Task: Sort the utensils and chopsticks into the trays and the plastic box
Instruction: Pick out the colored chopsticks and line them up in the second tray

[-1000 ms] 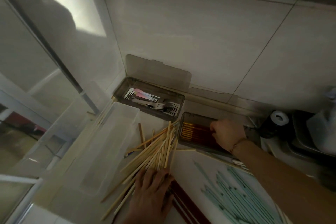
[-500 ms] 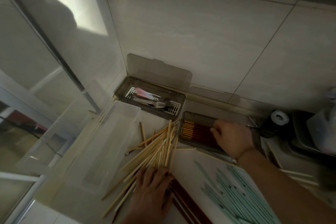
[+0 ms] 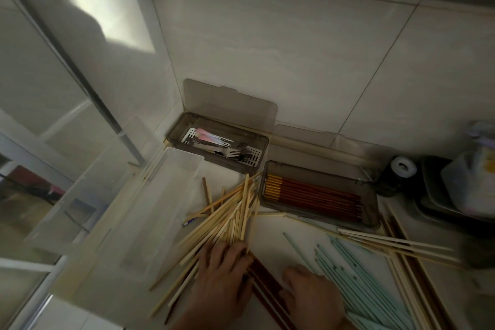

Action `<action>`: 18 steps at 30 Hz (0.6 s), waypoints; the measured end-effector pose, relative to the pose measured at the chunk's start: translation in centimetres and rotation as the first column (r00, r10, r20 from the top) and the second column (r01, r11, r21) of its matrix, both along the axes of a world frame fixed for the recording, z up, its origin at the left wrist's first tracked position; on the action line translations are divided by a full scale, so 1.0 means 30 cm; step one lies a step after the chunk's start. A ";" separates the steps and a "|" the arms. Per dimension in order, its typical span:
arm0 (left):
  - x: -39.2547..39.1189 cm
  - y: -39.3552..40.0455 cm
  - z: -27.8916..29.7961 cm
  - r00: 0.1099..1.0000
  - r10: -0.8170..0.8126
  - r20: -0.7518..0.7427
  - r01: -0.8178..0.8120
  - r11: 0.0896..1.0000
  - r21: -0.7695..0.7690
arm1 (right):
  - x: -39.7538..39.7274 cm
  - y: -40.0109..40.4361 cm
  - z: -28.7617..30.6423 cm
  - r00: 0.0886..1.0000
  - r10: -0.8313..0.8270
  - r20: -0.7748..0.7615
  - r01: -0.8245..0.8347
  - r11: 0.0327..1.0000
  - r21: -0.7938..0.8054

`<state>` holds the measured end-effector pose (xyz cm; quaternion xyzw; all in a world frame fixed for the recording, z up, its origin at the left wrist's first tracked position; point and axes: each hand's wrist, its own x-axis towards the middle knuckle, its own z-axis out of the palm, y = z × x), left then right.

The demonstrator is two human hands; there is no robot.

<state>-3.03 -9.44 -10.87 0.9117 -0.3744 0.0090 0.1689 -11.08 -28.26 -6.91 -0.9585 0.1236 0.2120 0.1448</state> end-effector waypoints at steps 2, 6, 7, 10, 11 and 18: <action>0.000 -0.002 0.005 1.000 0.003 -0.012 -0.002 1.000 0.011 | 0.002 0.000 0.000 1.000 -0.014 -0.012 0.014 1.000 0.025; -0.003 -0.001 0.010 1.000 0.006 -0.030 -0.005 0.999 0.033 | 0.000 0.002 0.001 1.000 -0.026 -0.014 0.026 0.999 0.024; -0.003 -0.001 0.011 0.999 0.008 -0.032 -0.007 0.999 0.034 | -0.002 0.002 0.002 1.000 -0.027 -0.009 0.027 1.000 0.013; -0.003 -0.003 0.007 0.999 0.012 -0.036 -0.011 1.000 0.027 | -0.013 0.008 0.009 1.000 -0.016 0.005 0.017 0.999 -0.052; -0.003 -0.002 0.005 0.999 0.012 -0.037 -0.010 1.000 0.027 | -0.015 0.011 0.011 1.000 -0.007 0.000 0.007 0.997 -0.081; 0.001 -0.001 -0.005 0.999 0.013 -0.044 -0.011 0.999 0.031 | -0.024 -0.014 0.107 0.999 -0.042 0.009 0.042 0.999 -0.029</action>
